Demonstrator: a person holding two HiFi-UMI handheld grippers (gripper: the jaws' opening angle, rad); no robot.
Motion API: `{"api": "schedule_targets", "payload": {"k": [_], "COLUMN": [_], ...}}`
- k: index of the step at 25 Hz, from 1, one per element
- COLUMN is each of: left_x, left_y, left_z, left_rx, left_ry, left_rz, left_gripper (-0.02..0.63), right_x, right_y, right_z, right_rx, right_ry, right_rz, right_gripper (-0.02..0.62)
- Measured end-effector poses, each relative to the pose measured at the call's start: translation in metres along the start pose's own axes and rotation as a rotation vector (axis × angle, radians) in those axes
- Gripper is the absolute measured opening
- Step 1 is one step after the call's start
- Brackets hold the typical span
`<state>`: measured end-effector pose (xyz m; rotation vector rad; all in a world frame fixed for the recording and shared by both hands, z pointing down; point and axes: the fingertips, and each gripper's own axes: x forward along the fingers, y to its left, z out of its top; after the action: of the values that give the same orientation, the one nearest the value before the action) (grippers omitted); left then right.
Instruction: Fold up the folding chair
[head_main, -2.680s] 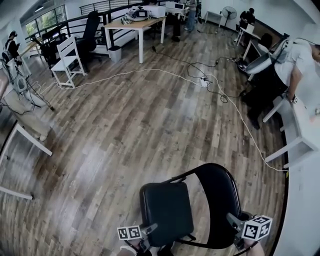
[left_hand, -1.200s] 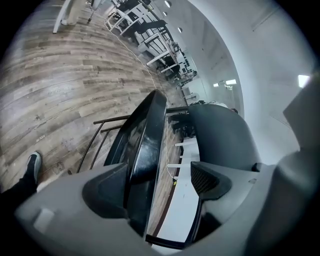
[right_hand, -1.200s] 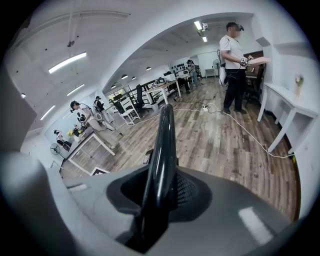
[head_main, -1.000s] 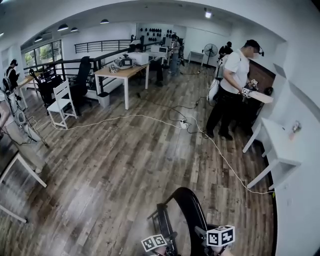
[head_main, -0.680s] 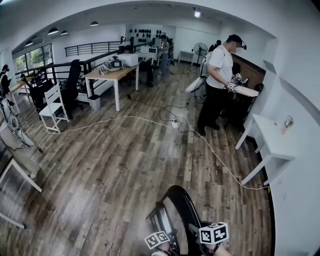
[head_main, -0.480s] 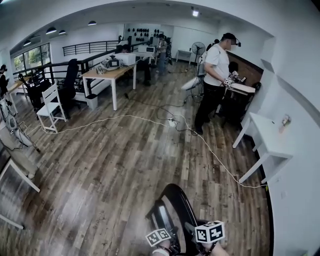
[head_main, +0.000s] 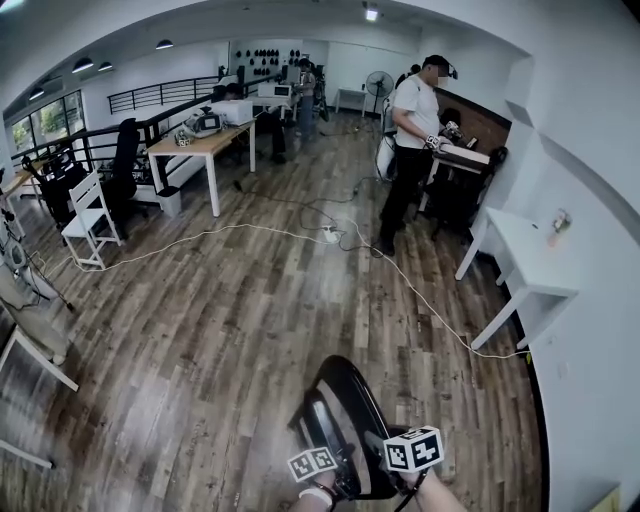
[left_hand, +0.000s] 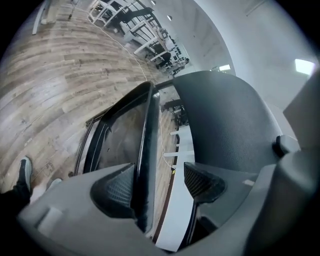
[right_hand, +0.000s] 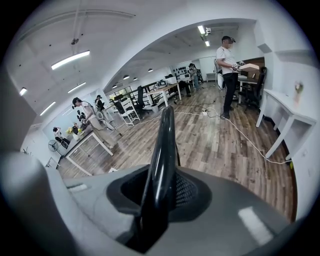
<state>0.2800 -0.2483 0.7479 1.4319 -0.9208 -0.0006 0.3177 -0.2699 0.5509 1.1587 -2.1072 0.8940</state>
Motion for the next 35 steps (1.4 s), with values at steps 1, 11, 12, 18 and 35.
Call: {"api": "schedule_targets", "payload": {"k": [1,11,12,18,35], "left_x": [-0.002,-0.073,-0.085,-0.168,-0.378], "left_y": [0.0,-0.008,-0.013,-0.062,-0.146], "left_z": [0.0,0.041,0.047,0.088,0.18], "left_rx": [0.029,0.152,0.171,0.284,0.862], "left_ry": [0.017,-0.073,-0.087,-0.204,-0.608], "left_rz": [0.007,0.022,0.002,-0.088,-0.041], "left_gripper": [0.316,0.314,0.314,0.28,0.235], "right_x": [0.0,-0.006,-0.006,-0.01,-0.007], "right_y": [-0.001,-0.029,-0.032,-0.052,-0.058], "right_z": [0.0,-0.016,-0.018,-0.009,-0.012], "right_rx": [-0.003,-0.023,-0.02,-0.009,-0.007], "right_ry": [-0.003,-0.01,-0.015,-0.009,0.011], "right_rz": [-0.005,-0.058,-0.056,-0.051,-0.041], "right_gripper": [0.1,0.101,0.101,0.101,0.101]}}
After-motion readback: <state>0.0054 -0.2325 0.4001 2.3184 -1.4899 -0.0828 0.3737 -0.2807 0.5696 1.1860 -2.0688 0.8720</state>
